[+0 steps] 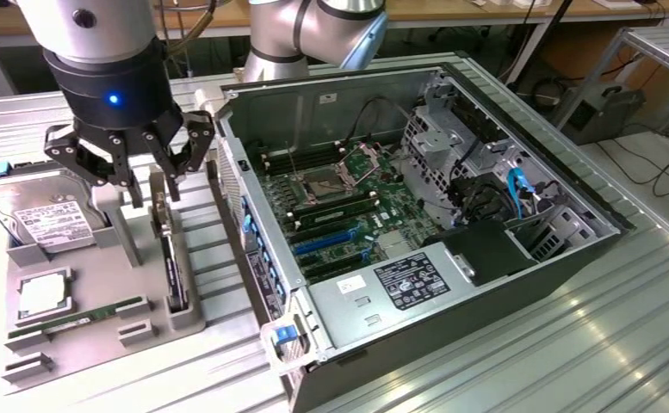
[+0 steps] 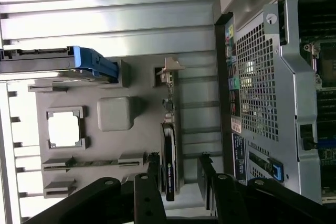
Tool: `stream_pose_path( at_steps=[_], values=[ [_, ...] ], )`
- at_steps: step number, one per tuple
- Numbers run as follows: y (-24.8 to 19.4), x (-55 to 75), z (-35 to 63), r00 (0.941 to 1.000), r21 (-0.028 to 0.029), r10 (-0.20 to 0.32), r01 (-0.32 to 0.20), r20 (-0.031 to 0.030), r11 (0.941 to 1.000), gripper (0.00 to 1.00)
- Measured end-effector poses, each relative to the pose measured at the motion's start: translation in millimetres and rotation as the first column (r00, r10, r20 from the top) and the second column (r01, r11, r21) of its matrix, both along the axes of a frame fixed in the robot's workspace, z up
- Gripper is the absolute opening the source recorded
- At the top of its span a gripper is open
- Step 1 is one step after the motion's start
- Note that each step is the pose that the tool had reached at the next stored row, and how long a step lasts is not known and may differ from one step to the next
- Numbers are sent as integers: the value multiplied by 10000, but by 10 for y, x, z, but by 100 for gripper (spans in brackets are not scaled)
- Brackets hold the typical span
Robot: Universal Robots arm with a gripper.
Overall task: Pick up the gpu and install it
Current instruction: 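Pick up the gpu and move the gpu toward the slot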
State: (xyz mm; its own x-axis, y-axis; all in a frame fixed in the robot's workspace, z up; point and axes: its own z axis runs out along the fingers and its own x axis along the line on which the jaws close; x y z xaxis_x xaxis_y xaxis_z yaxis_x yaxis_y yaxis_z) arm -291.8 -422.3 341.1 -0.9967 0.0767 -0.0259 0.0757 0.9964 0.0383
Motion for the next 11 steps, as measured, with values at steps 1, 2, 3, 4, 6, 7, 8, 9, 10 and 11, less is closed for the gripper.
stream_pose_path(
  at_steps=[1, 2, 3, 4, 6, 7, 8, 9, 10, 11],
  values=[
    [0, 0, -27, 10000, 0, -1, 1, -1, 10000, 42],
    [-1, 0, -53, 10000, -1, -2, 2, 0, 10000, 42],
    [-5, 1, -85, 10000, 0, 0, 0, 0, 10000, 42],
    [-11, 1, -102, 10000, 1, 0, 0, 1, 10000, 42],
    [-28, 0, -150, 10000, 0, -1, 1, 0, 10000, 42],
    [-42, 0, -184, 10000, 0, -1, 1, -1, 10000, 42],
    [-54, 0, -213, 10000, 0, -1, 1, 0, 10000, 42],
    [-65, 0, -241, 10000, 0, -1, 1, 0, 10000, 42],
    [-73, 0, -276, 10000, -1, -1, 1, 0, 10000, 42],
    [-76, 0, -300, 10000, 0, -2, 2, 0, 10000, 42]
  ],
)
